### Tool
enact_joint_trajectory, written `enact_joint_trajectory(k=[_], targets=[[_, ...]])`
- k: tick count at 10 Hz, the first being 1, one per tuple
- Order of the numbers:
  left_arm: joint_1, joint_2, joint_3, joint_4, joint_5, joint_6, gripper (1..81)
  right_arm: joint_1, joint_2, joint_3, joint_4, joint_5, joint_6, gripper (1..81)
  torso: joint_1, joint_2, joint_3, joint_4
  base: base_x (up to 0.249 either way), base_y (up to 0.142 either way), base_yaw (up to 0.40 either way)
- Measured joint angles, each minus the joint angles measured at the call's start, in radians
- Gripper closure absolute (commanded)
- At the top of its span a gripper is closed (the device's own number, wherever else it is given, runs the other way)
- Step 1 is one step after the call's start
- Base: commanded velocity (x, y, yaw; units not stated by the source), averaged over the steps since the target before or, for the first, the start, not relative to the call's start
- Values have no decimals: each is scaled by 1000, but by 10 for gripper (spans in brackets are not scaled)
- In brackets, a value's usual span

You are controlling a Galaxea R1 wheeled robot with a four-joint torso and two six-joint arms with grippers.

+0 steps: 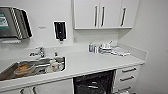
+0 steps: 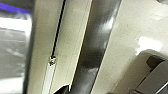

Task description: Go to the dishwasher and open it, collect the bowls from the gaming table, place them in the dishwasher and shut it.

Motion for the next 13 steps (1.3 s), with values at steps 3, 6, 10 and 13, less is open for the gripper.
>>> enact_joint_trajectory(k=[3,6,10,13], targets=[[6,-6,0,1,8,0,10,-31,46,-67,-6,44,1,10,-1,0,0,0,-79,0,0],[6,0,0,1,20,0,10,-67,70,-105,-24,77,-1,10,-1,-1,0,0,-79,0,0],[14,7,-4,1,22,0,10,-136,69,-106,-23,-5,-11,10,-2,-2,0,0,-38,0,0],[14,57,-37,0,33,0,10,-103,20,-61,-32,6,-44,10,-2,-1,0,0,0,0,0]])
